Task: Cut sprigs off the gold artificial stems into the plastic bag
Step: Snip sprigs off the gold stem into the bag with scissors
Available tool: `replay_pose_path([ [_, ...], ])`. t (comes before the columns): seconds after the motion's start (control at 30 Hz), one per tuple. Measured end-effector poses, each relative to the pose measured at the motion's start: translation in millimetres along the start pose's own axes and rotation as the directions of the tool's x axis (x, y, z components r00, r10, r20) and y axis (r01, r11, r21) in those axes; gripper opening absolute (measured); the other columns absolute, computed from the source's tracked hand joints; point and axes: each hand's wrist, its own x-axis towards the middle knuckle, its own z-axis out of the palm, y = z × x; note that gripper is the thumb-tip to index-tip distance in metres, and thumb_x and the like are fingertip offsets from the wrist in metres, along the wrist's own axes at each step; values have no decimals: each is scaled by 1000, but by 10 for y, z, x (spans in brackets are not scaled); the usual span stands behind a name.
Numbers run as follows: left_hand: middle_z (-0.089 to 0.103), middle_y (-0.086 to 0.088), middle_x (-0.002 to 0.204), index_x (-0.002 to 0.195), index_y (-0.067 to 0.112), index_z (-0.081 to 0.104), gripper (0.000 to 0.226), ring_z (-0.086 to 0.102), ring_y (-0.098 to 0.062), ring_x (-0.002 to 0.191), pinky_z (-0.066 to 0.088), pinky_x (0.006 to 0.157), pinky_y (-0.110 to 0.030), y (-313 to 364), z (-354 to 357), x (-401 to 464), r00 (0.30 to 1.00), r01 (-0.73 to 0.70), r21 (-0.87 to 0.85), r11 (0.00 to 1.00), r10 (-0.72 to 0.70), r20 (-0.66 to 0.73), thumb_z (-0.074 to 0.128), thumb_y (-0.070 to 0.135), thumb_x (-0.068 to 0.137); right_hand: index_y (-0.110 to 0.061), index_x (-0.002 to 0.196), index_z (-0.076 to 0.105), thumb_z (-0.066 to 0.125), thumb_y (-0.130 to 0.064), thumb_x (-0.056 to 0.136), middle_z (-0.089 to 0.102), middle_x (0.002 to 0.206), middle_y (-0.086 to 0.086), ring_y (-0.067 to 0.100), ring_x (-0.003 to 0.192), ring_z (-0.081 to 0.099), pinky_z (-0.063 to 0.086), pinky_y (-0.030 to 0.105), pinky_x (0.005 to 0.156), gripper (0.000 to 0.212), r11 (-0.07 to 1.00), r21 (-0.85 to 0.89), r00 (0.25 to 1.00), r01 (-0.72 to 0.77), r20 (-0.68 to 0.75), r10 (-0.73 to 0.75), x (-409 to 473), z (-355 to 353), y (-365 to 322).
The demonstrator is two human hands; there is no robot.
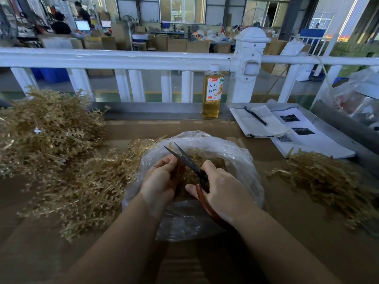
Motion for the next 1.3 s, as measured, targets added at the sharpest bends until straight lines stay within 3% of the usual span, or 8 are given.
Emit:
replay_pose_path([
  [0.2,64,-8,64,72,8,54,28,64,-15,55,53,47,-22,-21,36,-4,997,-43,44,998,46,-58,43,0,96,-31,104,31,45,-65,88,49,89,-3,18,88,49,35,29,71,40,996,-82,999,33,-31,-35,-15,-10,-39],
  [0.4,59,-10,76,74,10,53,26,58,-21,68,51,67,-35,-53,69,16,991,-70,90,994,79,-106,43,2,97,-27,108,31,45,-65,88,47,90,0,23,93,53,42,34,77,46,993,-113,999,19,-38,-23,-3,-51,-100],
  [0.53,62,-6,69,74,10,53,24,61,-17,60,55,56,-28,-48,50,3,997,-51,97,994,57,-59,46,4,96,-30,96,23,45,-65,88,50,91,1,21,88,50,37,32,73,42,998,-63,1000,-7,2,8,8,-58,-121],
  [0.73,65,-5,58,75,8,53,23,64,-14,49,53,45,-24,-27,38,-21,1000,-20,64,998,19,16,45,2,96,-31,94,22,45,-63,89,55,95,4,23,90,54,38,31,73,40,999,-40,1000,-7,-4,7,29,-16,-120],
  [0.97,62,-9,70,78,9,53,22,59,-19,57,53,45,-25,-12,24,-39,999,9,88,996,-13,45,44,4,97,-30,96,24,44,-63,90,57,89,3,23,85,56,42,32,71,38,999,-28,996,36,-77,-38,54,65,-107],
  [1.1,60,-9,68,78,9,52,21,58,-16,51,50,42,-23,-4,32,-73,996,1,116,993,-11,85,44,3,96,-30,95,27,46,-61,90,58,86,1,22,80,56,39,30,68,36,999,35,997,22,-79,-19,46,94,-81],
  [1.3,60,-10,81,82,11,54,19,57,-20,69,54,53,-26,1,31,-64,995,-8,136,991,-6,100,45,1,95,-29,96,29,46,-60,91,59,85,2,23,80,58,41,31,68,36,999,44,997,29,-67,-26,52,91,-57],
])
